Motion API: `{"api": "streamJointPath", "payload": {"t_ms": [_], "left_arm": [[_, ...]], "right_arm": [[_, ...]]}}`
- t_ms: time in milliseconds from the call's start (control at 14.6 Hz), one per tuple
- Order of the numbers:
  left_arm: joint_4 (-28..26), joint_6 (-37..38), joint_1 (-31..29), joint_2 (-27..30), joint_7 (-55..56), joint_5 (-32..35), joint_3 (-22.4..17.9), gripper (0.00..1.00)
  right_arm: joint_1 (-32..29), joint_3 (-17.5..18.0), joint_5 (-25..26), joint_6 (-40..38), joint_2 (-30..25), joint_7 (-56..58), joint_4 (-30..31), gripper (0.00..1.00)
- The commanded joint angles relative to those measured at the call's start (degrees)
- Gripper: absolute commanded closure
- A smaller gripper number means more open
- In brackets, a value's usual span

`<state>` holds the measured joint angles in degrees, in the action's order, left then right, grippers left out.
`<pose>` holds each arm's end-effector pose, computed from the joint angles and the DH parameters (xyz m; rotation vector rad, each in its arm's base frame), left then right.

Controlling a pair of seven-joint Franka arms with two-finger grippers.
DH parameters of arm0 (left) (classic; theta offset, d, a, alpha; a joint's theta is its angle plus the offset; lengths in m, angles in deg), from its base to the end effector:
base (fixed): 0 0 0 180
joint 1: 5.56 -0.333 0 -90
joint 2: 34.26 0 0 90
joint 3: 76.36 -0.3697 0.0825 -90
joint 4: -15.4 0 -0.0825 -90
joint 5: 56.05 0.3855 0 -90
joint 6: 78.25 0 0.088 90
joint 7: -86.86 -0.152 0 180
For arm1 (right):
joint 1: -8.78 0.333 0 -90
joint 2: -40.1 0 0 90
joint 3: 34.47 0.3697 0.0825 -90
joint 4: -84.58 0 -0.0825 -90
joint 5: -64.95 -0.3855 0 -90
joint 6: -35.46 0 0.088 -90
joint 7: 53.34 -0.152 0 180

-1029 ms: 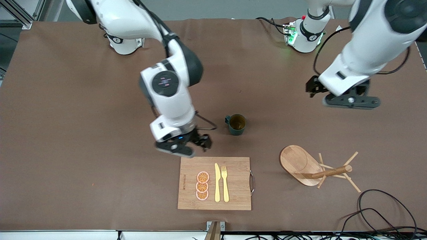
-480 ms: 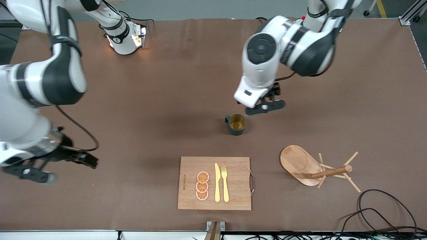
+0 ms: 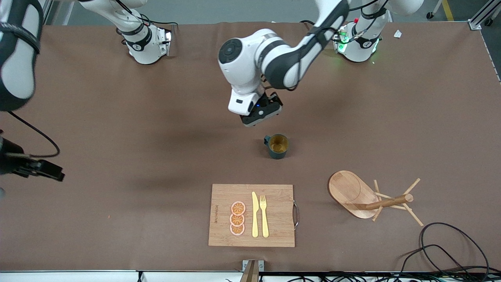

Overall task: Pass cup and hang on rack
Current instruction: 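Withdraw the right gripper while the left gripper lowers over the mug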

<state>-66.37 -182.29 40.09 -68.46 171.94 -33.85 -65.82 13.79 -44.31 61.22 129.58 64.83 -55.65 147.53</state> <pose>0.4572 -0.5550 0.3400 -2.8058 -0.5590 -0.2603 0.7147 -0.0210 0.5941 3.1238 -0.1653 0.1845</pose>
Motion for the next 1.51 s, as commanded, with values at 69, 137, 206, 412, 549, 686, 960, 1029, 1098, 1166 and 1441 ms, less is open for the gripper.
{"api": "streamJointPath", "payload": {"t_ms": [69,137,206,412,549,686,960,1029,1098,1166,1441], "left_arm": [[1.4,-0.4,4.6,-4.9,15.9,9.4,-1.0,0.0],[1.4,-0.4,5.0,-6.1,21.3,12.5,-0.9,0.0],[1.4,-0.4,5.7,-7.4,24.6,14.7,-0.8,0.0],[2.7,-0.4,6.9,-12.1,31.4,20.4,-1.0,0.02],[4.1,-0.4,6.8,-13.7,32.6,20.9,-1.1,0.02],[4.7,-0.4,6.8,-15.0,35.7,21.0,-2.5,0.02],[5.0,-0.4,6.6,-15.9,37.5,21.1,-2.8,0.05],[5.0,-0.5,6.6,-16.1,37.5,21.2,-2.8,0.06],[5.0,-0.5,6.6,-16.5,37.6,21.9,-2.8,0.08],[4.9,-0.5,6.6,-16.7,37.9,22.4,-2.7,0.12],[4.7,-0.3,6.7,-17.3,38.0,22.5,-2.7,0.25]], "right_arm": [[-1.6,1.2,0.8,2.7,-12.7,2.4,14.6,0.0],[-1.7,1.2,1.1,4.7,-15.4,2.5,18.0,0.0],[-1.8,1.2,1.1,7.0,-17.8,2.5,21.3,0.0],[-1.8,1.2,2.9,10.1,-22.0,2.7,27.0,0.0],[-1.7,1.4,3.6,8.1,-22.3,3.4,25.9,0.0],[-1.3,1.6,3.6,3.9,-22.2,3.2,24.1,0.0],[-1.7,1.4,3.4,3.5,-23.6,2.5,24.8,0.0],[-1.7,1.4,3.4,3.6,-23.7,2.5,24.8,0.0],[-1.7,1.4,3.4,3.6,-23.7,2.7,24.7,0.0],[-1.6,1.4,3.5,3.7,-23.8,2.6,24.6,0.0],[-1.8,1.4,3.6,3.7,-23.6,3.1,24.3,0.0]]}}
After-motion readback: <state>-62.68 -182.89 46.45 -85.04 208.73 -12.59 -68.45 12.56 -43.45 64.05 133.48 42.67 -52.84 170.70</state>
